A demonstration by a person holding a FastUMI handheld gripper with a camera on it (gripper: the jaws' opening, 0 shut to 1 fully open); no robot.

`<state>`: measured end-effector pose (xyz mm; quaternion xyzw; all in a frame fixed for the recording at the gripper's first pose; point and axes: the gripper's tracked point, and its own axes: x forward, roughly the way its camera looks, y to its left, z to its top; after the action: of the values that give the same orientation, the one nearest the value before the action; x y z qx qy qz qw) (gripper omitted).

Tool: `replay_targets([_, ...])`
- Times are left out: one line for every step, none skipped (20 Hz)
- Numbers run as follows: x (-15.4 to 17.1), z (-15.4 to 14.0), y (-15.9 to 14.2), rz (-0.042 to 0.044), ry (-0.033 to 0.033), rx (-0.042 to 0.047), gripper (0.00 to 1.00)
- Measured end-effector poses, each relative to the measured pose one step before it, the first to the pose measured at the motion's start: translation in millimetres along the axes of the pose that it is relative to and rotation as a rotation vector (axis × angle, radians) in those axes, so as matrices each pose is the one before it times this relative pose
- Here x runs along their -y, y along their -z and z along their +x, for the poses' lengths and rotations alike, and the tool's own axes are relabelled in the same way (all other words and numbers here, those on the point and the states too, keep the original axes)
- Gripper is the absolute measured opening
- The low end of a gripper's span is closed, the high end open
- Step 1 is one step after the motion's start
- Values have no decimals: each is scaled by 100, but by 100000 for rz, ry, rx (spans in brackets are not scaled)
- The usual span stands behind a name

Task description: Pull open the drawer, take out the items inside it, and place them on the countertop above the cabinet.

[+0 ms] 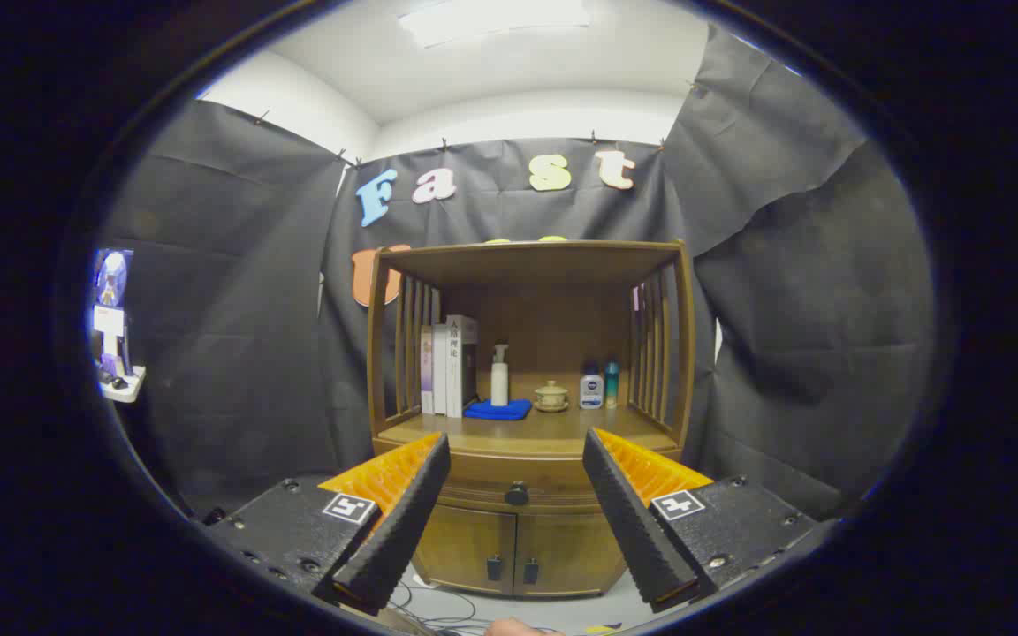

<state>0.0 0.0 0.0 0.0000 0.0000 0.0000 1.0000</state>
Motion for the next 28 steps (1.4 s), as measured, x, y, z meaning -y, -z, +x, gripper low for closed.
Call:
replay_targets([-66, 86, 30, 463, -9, -106, 99])
replay_targets([-73, 96, 145, 387, -113, -551, 99])
replay_targets([69, 64, -14, 498, 21, -33, 99])
replay_targets([-102, 92, -108, 351, -257, 165, 99])
replay_targets([-84, 151, 65, 117, 120, -76, 99])
replay_targets([78, 173, 112, -7, -89, 1, 99])
replay_targets([-9, 121, -5, -229, 278, -352, 99])
replay_targets([-9, 151, 236, -110, 78, -203, 99])
replay_targets([-11, 167, 76, 89, 257, 177, 99])
replay_targets([-130, 111, -94, 426, 38, 278, 99])
replay_targets([-181, 273, 45, 372, -314, 23, 99])
replay_targets([-93, 154, 195, 72, 3, -375, 99])
replay_targets([-21, 330, 216, -213, -218, -372, 99])
replay_targets([-91, 457, 232, -384, 60, -126, 98])
replay_targets([-124, 538, 125, -352, -52, 682, 98])
replay_targets([-105, 551, 102, -367, 141, 1253, 99])
replay_targets([-188, 703, 349, -590, -816, 506, 98])
replay_targets([-210, 668, 616, -207, -230, 529, 98])
replay_targets([-2, 808, 473, -414, -234, 704, 99])
replay_targets([-25, 818, 635, -744, -42, 375, 99])
replay_targets([116, 863, 596, -1052, 403, -131, 99])
replay_targets([362, 941, 930, -1023, 1136, -769, 99])
replay_targets([98, 1184, 1150, -775, 686, -1257, 99])
replay_targets([157, 1058, 1085, -305, 485, -2043, 99])
replay_targets([115, 1045, 1237, 262, -117, -2200, 99])
replay_targets([170, 1104, 1044, 850, 171, -1739, 99])
replay_targets([283, 1150, 1262, 866, 349, -2465, 99])
replay_targets([228, 1074, 983, 993, 628, -1857, 99])
